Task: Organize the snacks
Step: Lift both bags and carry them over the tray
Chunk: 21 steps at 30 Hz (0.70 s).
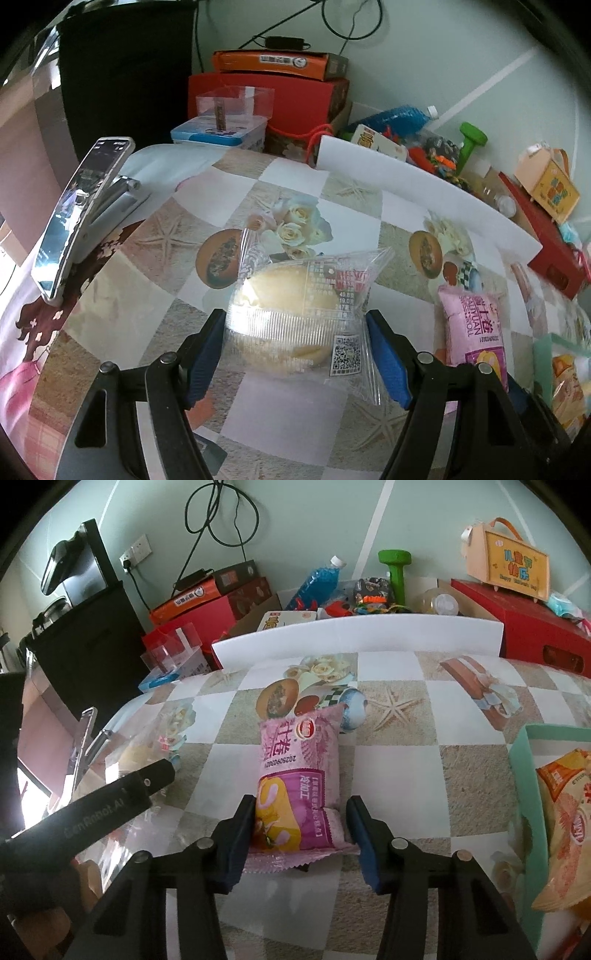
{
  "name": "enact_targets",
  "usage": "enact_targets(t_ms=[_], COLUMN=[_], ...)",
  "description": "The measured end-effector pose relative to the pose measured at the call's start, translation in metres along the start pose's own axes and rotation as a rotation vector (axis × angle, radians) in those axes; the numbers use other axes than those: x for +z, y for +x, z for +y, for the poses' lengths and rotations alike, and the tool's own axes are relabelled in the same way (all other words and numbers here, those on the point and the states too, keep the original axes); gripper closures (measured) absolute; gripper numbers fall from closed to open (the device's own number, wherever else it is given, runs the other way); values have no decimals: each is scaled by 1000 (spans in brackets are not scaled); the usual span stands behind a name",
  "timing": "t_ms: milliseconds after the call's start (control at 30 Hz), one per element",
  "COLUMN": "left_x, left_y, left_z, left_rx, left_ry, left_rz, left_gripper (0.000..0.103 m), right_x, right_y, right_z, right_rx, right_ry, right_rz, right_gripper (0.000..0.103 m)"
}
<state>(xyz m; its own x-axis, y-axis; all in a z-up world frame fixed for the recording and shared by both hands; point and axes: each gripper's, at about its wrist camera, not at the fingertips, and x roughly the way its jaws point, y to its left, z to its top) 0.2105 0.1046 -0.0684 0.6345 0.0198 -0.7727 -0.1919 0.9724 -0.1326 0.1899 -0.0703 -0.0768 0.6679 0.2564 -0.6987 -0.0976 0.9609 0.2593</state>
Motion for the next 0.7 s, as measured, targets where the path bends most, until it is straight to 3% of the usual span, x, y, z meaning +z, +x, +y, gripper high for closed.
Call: enact_targets(t_ms=[400, 700], left_x=[3, 3], left_y=[-23, -20], left_z=[6, 4], left_rx=[-23, -25], left_ry=[-35, -25], left_rz=[-56, -42], left_gripper=[27, 27], right_x=[10, 4], right_y=[-28, -9], right_z=[5, 3], right_rx=[8, 1], right_ry=[-33, -33], right_rz=[-88, 2], right_gripper=[59, 60])
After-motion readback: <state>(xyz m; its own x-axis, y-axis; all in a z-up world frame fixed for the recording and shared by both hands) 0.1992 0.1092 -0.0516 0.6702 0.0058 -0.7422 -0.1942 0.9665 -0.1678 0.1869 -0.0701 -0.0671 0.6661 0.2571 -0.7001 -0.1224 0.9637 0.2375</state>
